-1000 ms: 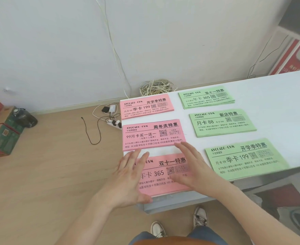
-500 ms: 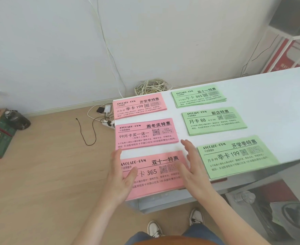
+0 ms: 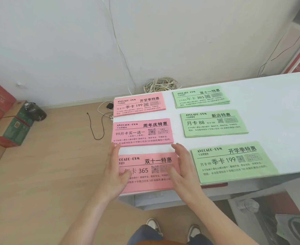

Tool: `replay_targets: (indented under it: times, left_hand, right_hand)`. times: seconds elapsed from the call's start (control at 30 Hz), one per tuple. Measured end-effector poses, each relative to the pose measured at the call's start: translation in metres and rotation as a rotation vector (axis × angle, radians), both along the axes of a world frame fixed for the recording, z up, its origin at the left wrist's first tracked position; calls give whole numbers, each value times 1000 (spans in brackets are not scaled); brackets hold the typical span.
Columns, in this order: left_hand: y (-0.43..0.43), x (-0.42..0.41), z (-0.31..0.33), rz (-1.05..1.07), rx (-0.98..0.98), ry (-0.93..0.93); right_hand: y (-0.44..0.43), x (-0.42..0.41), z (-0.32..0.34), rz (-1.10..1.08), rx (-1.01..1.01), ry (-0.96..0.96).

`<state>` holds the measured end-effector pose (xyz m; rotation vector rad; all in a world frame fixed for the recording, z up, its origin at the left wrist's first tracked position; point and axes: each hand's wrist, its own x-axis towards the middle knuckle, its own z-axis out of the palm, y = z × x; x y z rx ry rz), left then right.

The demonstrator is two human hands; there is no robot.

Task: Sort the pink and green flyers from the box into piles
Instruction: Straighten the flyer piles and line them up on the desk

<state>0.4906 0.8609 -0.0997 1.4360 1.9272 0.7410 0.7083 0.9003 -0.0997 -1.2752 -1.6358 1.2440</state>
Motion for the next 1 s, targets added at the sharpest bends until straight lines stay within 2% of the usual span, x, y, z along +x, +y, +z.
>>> replay_targets:
  times: [0.07,0.13,0.2,0.33,0.47,0.6,1.0]
  left_hand:
    - [1,1,2,-30,-7,38]
    - [4,0,7,-113,-56,116]
    - [6,-2,13,-226,-189,206]
    - [7,-1,19,-407,-379,459]
    - [7,7,26,-434,-370,552]
    - [5,9,28,-442,-299,598]
    - [7,11,31,-466,-289,688]
  right_hand:
    - [3,4,-1,37,13,-34]
    - [8,8,-1,131,37,-182]
    - [12,13,2,282,51,-365]
    - [21,21,9,471,97,-545]
    - [25,21,9,554,202,-675]
    - [28,20,9,545,276,-728]
    - [32,20,14,587,329,-818]
